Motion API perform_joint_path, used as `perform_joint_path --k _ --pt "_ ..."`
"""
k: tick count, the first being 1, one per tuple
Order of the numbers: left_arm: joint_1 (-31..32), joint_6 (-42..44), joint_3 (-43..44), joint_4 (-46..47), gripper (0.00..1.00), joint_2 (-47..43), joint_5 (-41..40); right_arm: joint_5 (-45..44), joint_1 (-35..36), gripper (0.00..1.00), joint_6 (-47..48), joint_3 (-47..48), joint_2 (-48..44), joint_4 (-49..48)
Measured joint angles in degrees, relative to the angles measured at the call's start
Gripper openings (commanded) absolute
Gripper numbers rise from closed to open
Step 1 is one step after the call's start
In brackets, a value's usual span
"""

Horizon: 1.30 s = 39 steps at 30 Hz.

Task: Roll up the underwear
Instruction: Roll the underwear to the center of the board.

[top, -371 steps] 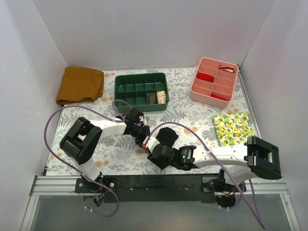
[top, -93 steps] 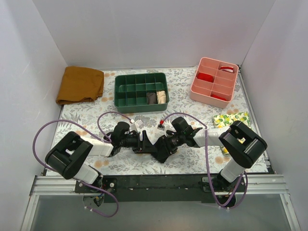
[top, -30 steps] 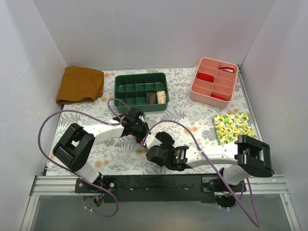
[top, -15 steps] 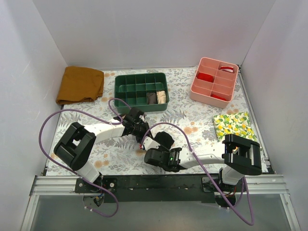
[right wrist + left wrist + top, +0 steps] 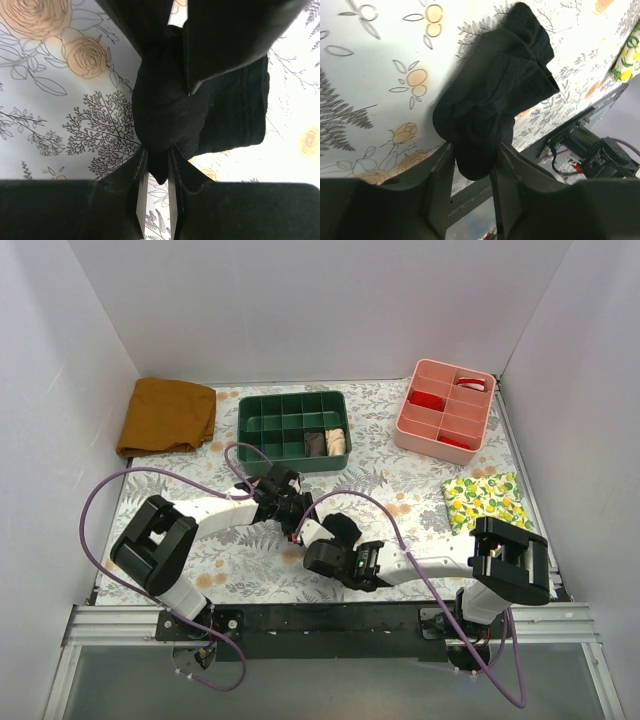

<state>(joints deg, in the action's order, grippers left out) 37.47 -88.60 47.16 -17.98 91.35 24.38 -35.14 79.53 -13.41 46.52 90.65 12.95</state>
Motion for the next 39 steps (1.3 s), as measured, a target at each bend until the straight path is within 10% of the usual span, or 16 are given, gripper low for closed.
perform_joint_path --k 3,10,39 --pt "0.02 0.11 -0.83 -0.07 0.47 -1.16 -1.6 3.37 -1.33 0.14 0.42 -0.37 -0.98 -1.33" --pt "-0.15 -0.57 -2.95 0.35 0.98 -2.71 -3.28 13.99 -5.25 0.09 0.92 -0.68 -2.62 -4.37" --pt "-9.35 -1.22 -18.78 2.95 0.98 -23.96 -5.9 57.68 -22.75 0.08 -0.74 -1.75 0.26 -12.81"
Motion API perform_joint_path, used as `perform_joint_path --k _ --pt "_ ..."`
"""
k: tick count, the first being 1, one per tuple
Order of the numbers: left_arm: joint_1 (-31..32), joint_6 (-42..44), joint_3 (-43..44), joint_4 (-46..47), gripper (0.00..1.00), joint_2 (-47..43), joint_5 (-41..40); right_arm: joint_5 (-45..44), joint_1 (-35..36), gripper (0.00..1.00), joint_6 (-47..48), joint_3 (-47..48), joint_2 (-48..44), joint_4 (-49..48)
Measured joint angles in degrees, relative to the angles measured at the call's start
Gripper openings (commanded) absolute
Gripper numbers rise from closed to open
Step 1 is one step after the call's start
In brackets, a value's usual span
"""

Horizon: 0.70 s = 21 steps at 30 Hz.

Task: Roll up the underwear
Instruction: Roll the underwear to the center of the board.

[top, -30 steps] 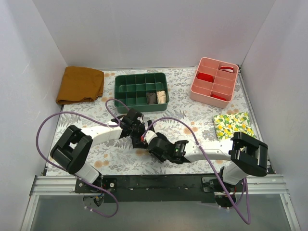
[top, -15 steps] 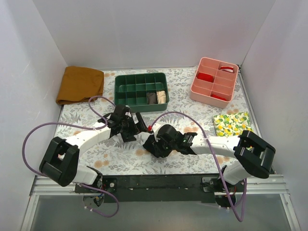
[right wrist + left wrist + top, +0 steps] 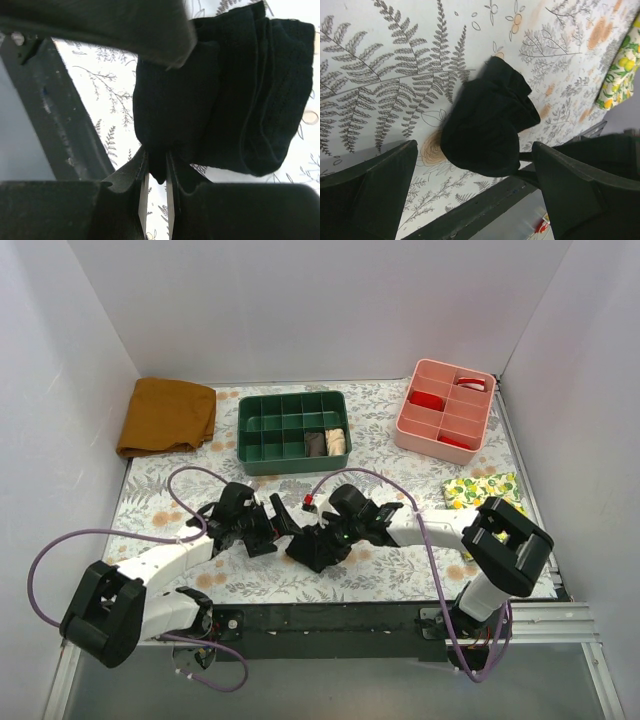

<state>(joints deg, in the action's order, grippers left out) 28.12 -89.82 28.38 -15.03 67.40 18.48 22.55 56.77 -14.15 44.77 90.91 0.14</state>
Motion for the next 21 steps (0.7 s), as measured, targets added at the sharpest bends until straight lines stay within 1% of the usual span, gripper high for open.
perform_joint_path --k 4,10,16,21 --pt "0.0 -1.49 -3.63 3.41 0.98 -4.37 1.51 6.1 -2.29 0.08 0.68 1.09 2.43 -0.57" --pt "0.0 -2.84 -5.42 5.22 0.98 -5.25 2.71 9.6 -2.93 0.08 1.46 2.34 3.93 -0.15" --pt "0.0 -4.61 -5.4 4.79 0.98 -3.13 3.21 9.2 -2.73 0.08 1.95 2.71 4.02 0.37" --pt "0.0 -5.77 -4.59 4.61 0.98 -1.42 2.91 3.45 0.44 0.08 2.97 2.75 1.99 2.08"
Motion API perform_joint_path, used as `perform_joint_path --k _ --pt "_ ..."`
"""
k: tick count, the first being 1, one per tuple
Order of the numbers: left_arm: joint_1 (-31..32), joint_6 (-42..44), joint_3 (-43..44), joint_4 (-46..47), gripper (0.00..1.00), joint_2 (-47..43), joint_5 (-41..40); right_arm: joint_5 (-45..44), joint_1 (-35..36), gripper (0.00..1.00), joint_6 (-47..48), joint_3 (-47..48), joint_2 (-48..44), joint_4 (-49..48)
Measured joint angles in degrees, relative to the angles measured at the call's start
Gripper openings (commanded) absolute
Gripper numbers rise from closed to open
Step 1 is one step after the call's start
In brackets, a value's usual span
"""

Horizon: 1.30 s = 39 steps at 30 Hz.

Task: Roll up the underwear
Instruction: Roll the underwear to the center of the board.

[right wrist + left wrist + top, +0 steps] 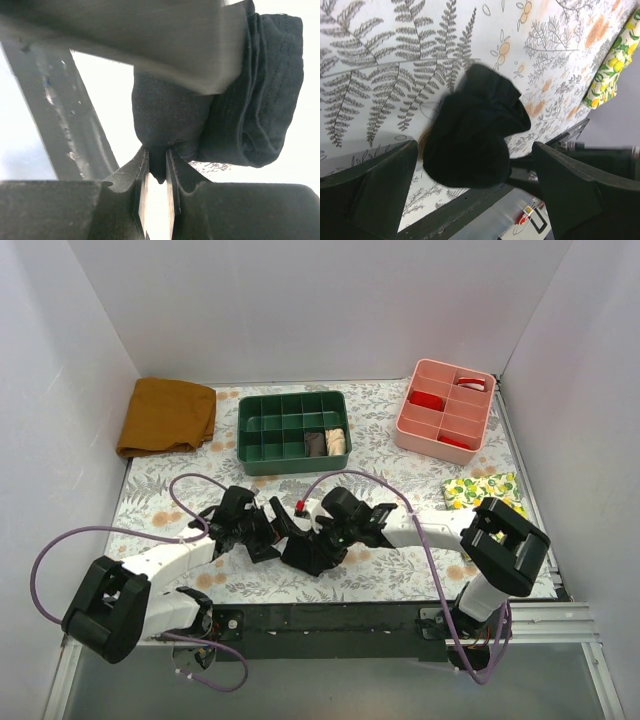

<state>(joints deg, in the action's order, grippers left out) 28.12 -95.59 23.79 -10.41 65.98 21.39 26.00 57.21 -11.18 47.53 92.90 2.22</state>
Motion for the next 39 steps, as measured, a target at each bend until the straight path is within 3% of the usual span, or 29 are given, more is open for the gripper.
perform_joint_path --k 6,15,33,39 --pt "0.0 0.11 6.47 -0.87 0.98 8.81 -0.11 -10.23 6.88 0.08 2.58 1.4 -1.22 3.32" --pt "-0.33 0.04 10.56 -0.9 0.98 14.45 2.01 -25.09 14.05 0.08 5.97 4.5 -0.44 7.17" --pt "-0.52 6.1 24.13 0.61 0.98 30.29 10.91 -32.52 16.63 0.08 7.23 6.51 1.36 8.13" --pt "-0.55 8.7 26.32 -0.81 0.98 31.65 10.86 -33.2 16.7 0.08 6.86 7.72 2.58 8.35"
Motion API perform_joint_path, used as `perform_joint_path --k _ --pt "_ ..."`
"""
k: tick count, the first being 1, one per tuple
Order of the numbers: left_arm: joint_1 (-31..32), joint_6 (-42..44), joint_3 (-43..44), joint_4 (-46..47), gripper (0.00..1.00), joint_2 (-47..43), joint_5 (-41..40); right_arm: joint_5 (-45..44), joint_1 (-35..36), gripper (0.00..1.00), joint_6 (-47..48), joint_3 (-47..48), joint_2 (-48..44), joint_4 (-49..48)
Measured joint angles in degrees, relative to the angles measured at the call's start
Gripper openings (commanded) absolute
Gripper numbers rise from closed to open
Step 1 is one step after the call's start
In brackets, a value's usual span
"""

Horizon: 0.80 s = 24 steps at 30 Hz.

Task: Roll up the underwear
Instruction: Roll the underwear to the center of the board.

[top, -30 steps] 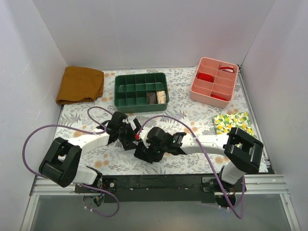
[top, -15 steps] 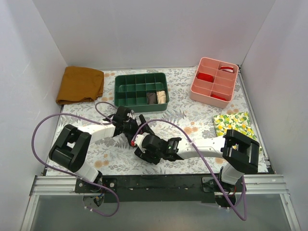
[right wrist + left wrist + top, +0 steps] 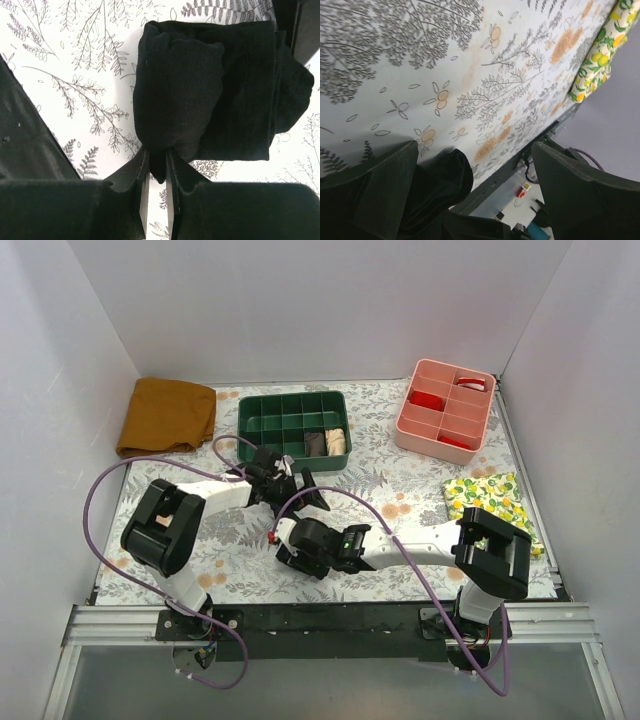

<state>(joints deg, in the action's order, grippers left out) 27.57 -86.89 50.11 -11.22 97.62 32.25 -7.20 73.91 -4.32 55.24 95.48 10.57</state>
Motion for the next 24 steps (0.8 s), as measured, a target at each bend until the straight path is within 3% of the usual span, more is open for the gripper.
perform_joint_path --k 8,13,18,24 --pt "-5.64 2.51 0.83 -8.7 0.98 -4.79 -10.78 -1.27 -0.02 0.08 -4.26 0.09 0.28 -0.42" --pt "-8.96 2.45 -2.36 -12.55 0.98 -12.31 -16.22 -2.27 -0.13 0.08 -7.5 -0.2 0.46 -1.6" --pt "-9.03 0.66 -8.72 -14.4 0.98 -20.85 -17.35 -2.99 -0.44 0.08 -10.29 -0.61 0.46 -2.6" --pt "-9.01 -3.04 -19.02 -15.1 0.87 -32.98 -15.41 -2.91 -1.16 0.08 -12.26 -1.05 0.46 -3.72"
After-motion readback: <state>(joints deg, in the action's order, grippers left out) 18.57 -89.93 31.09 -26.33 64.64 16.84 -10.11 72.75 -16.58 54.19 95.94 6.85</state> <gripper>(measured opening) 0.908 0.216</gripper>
